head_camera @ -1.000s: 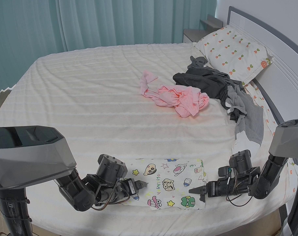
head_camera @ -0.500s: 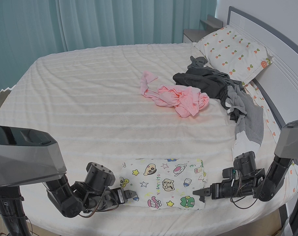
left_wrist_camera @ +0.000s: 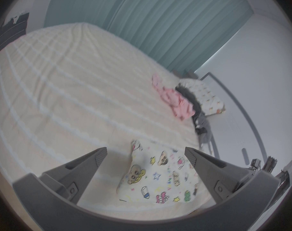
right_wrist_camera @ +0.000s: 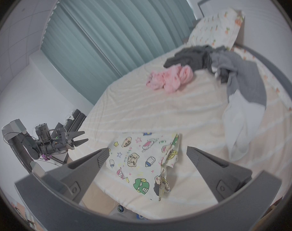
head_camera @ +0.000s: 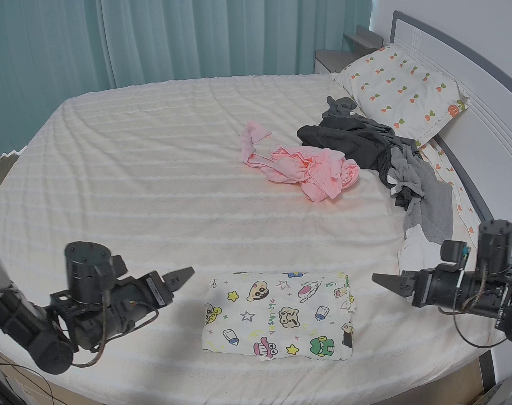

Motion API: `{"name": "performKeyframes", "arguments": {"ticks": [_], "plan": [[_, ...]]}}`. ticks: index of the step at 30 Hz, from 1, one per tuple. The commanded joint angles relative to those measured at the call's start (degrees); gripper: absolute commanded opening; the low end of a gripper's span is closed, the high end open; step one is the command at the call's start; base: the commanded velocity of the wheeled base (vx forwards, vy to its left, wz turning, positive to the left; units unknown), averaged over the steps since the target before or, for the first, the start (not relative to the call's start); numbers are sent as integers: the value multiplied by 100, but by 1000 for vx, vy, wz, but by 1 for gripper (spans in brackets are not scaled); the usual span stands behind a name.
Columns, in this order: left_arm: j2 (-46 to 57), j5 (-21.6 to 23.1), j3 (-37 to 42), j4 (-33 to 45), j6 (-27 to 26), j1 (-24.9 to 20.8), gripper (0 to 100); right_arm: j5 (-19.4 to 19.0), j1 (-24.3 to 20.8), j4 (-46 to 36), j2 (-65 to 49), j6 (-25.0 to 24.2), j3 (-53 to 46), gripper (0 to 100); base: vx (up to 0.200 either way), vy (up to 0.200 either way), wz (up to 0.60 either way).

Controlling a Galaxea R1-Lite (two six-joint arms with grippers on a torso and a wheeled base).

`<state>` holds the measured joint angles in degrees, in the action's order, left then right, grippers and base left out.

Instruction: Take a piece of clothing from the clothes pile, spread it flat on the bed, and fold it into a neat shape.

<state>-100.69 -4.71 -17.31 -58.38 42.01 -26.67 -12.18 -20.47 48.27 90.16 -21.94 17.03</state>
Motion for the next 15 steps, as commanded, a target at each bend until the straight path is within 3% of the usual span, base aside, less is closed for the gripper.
{"name": "performKeyframes", "arguments": {"ticks": [1, 2, 5, 6, 9, 15], "plan": [[3082, -382, 782, -95, -597, 215, 100, 831, -300, -1426, -3233, 340, -121, 100, 0, 0, 0], [3838, -435, 940, 187, -1125, 215, 100, 963, -300, -1980, -3927, 375, -139, 100, 0, 0, 0], [4647, -426, 993, 556, -1555, 180, 100, 1148, -247, -2577, -4639, 516, -112, 100, 0, 0, 0], [5692, -435, 914, 1470, -1907, 215, 100, 1552, -36, -3527, -5474, 823, -16, 100, 0, 0, 0], [6765, -452, 861, 2577, -2083, 505, 100, 1886, 438, -4458, -6371, 1148, 116, 100, 0, 0, 0], [8637, -426, 738, 4616, -2188, 1410, 100, 1815, 1555, -5372, -7250, 1386, 275, 100, 0, 0, 0]]}}
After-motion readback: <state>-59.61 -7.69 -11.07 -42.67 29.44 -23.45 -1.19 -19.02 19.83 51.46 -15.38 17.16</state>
